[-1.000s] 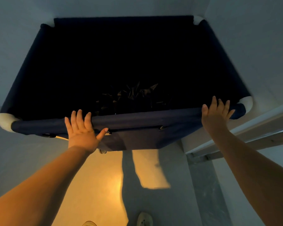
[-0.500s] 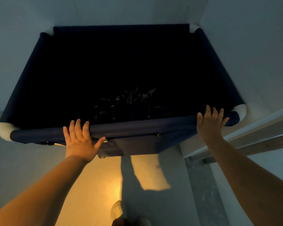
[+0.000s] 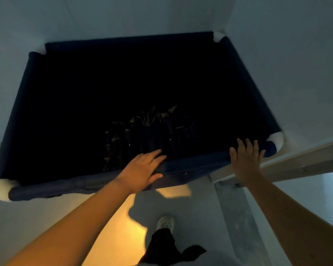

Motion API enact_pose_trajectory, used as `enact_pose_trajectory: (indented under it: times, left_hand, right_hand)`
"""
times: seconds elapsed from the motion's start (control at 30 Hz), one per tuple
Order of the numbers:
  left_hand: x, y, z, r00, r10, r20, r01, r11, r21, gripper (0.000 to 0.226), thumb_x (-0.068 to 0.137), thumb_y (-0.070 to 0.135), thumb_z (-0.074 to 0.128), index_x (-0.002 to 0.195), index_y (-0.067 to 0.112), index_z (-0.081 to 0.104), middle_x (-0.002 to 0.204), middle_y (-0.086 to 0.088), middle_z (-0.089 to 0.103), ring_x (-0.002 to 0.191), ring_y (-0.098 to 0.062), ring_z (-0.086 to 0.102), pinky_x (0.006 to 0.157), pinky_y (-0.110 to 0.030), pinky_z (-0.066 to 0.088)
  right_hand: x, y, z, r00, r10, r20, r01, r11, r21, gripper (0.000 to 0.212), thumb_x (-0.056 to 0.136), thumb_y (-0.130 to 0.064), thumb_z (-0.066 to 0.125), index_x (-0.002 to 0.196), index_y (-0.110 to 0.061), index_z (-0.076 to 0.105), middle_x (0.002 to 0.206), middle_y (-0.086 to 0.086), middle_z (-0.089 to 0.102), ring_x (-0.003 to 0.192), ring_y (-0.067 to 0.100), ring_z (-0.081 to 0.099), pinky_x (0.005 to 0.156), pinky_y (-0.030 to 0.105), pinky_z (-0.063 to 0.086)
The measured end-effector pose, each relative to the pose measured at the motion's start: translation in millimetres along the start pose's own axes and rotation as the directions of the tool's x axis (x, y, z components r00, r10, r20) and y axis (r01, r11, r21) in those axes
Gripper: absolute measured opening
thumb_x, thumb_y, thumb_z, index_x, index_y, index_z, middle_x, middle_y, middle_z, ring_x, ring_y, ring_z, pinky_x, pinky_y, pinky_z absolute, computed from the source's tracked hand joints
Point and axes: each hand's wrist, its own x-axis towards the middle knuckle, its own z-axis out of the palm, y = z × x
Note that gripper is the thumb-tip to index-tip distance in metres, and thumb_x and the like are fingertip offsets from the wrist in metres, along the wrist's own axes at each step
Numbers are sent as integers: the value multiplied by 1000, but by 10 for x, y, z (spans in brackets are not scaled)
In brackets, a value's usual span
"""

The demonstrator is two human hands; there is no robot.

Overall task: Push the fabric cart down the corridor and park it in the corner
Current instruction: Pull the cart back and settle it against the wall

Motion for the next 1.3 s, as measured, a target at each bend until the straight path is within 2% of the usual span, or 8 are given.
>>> enact_pose_trajectory:
  times: [0.07, 0.2, 0.27, 0.53, 0.97, 1.17, 1.23, 1.3]
  left_hand:
    - [364, 77, -62, 987, 130, 98, -130, 992, -5, 71, 91, 56, 36, 147, 22, 9, 157, -3, 13, 140, -19, 19, 115, -39, 12]
    - [594, 236, -21, 969, 236, 71, -229, 969, -94, 68, 93, 53, 37, 147, 24, 9, 153, -2, 26, 135, -20, 29, 112, -34, 18]
    - [578, 228, 21, 975, 217, 48, -211, 971, -111, 68, 92, 55, 35, 147, 27, 7, 153, 0, 27, 135, -19, 30, 112, -34, 22]
    - [576, 195, 66, 978, 190, -90, -201, 972, -126, 66, 93, 57, 30, 147, 27, 10, 153, 1, 28, 136, -16, 27, 111, -26, 12]
    - [605, 187, 130, 976, 188, -107, -196, 978, -70, 60, 94, 52, 25, 147, 25, 15, 152, 0, 29, 136, -16, 28, 113, -28, 16]
    - [544, 193, 32, 985, 149, -88, -156, 984, -90, 58, 96, 50, 25, 147, 23, 16, 152, 1, 30, 137, -15, 27, 112, -26, 15]
    - [487, 163, -17, 996, 75, -42, -79, 992, -102, 60, 96, 51, 25, 147, 23, 13, 154, 3, 24, 139, -13, 21, 115, -28, 13]
    - [403, 131, -110, 998, -8, 63, 12, 998, -65, 62, 96, 52, 24, 148, 21, 11, 156, 4, 19, 142, -13, 11, 118, -34, 5]
  right_hand:
    - [12, 4, 0, 1000, 13, 21, -12, 1000, -18, 53, 99, -36, 31, 146, -13, 24, 155, 17, 20, 145, 33, 3, 114, 56, -2]
    - [61, -12, -57, 992, 67, 107, -61, 996, -66, 55, 99, -39, 26, 148, -15, 18, 158, 12, 13, 145, 30, -2, 115, 53, -2]
    - [69, -35, -78, 989, 76, 130, -67, 995, -74, 56, 99, -40, 24, 148, -16, 15, 158, 10, 11, 145, 29, -4, 116, 52, -3]
    - [42, -56, -65, 995, 70, 76, -64, 995, -77, 55, 99, -40, 25, 148, -15, 16, 158, 10, 14, 146, 29, -2, 116, 51, -1]
    - [54, -23, 26, 998, 54, 28, -51, 993, -104, 57, 99, -41, 25, 147, -11, 18, 156, 13, 19, 145, 31, 3, 115, 53, 3]
    - [-3, -94, -110, 991, 74, 114, -56, 987, -150, 58, 99, -44, 23, 146, -11, 22, 157, 12, 17, 146, 31, 3, 116, 52, 7]
    - [-49, -201, -181, 976, 56, 209, -33, 993, -113, 57, 98, -44, 27, 144, -9, 26, 156, 14, 19, 145, 33, 5, 115, 52, 9]
    - [-102, -347, -273, 943, -39, 330, 86, 988, -129, 55, 97, -43, 30, 140, -8, 32, 151, 14, 28, 142, 34, 14, 113, 51, 14]
